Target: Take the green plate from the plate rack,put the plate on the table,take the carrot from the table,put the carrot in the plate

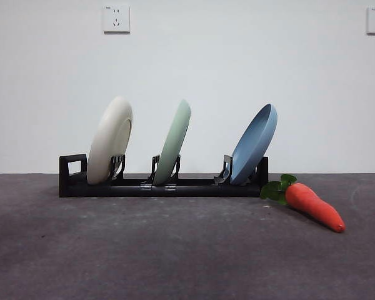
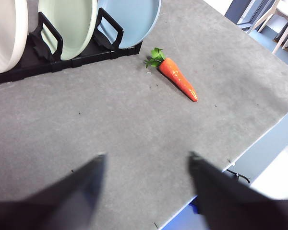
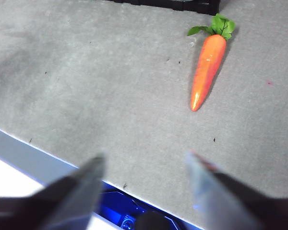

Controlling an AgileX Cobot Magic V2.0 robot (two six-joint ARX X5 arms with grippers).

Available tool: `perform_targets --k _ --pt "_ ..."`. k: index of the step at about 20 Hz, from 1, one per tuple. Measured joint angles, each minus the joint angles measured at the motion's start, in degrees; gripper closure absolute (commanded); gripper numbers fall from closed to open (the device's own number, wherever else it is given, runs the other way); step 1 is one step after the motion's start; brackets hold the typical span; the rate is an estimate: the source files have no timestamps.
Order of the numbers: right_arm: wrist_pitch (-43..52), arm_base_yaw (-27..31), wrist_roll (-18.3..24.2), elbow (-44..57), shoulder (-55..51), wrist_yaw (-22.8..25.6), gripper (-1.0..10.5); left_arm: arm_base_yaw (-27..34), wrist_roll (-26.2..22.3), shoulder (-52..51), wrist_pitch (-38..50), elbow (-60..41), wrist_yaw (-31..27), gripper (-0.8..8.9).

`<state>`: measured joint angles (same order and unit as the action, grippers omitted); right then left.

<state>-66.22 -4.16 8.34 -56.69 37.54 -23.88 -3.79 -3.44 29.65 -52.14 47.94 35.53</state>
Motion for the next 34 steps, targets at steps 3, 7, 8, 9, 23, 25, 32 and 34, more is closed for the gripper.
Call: perform_targets --k 3,7,8,9,23,25,32,34 --pt "0.02 0.00 -0.24 0.00 0.00 0.02 2.9 -0.02 0.46 1.05 3.21 0.00 0.42 2.12" --pt "0.48 0.00 -0.61 0.00 0.13 -0.02 2.9 -1.46 0.92 5.44 9.42 0.09 0.68 2.12" --pt "0.83 0.00 -0.61 0.00 0.28 -0.04 2.9 -2.40 1.16 7.26 11.15 0.39 0.63 2.12" --pt "1.09 0.00 -0.61 0.00 0.55 -0.02 2.9 -3.69 1.53 9.68 13.46 1.16 0.42 2.12" --pt "1.18 0.00 -0.61 0.00 4.35 0.00 2.9 -21.97 3.41 59.14 39.50 30.60 -21.51 2.15" --pt "1.18 0.00 -0.61 0.00 4.50 -0.02 2.9 -22.67 3.37 65.88 40.96 34.97 -23.41 2.15" --pt "1.27 0.00 -0.61 0.00 5.16 -0.02 2.9 -23.34 2.54 80.32 48.78 41.24 -28.89 2.15" --pt "1.29 0.00 -0.61 0.00 5.25 -0.02 2.9 -23.34 2.54 82.40 49.86 41.24 -29.11 2.20"
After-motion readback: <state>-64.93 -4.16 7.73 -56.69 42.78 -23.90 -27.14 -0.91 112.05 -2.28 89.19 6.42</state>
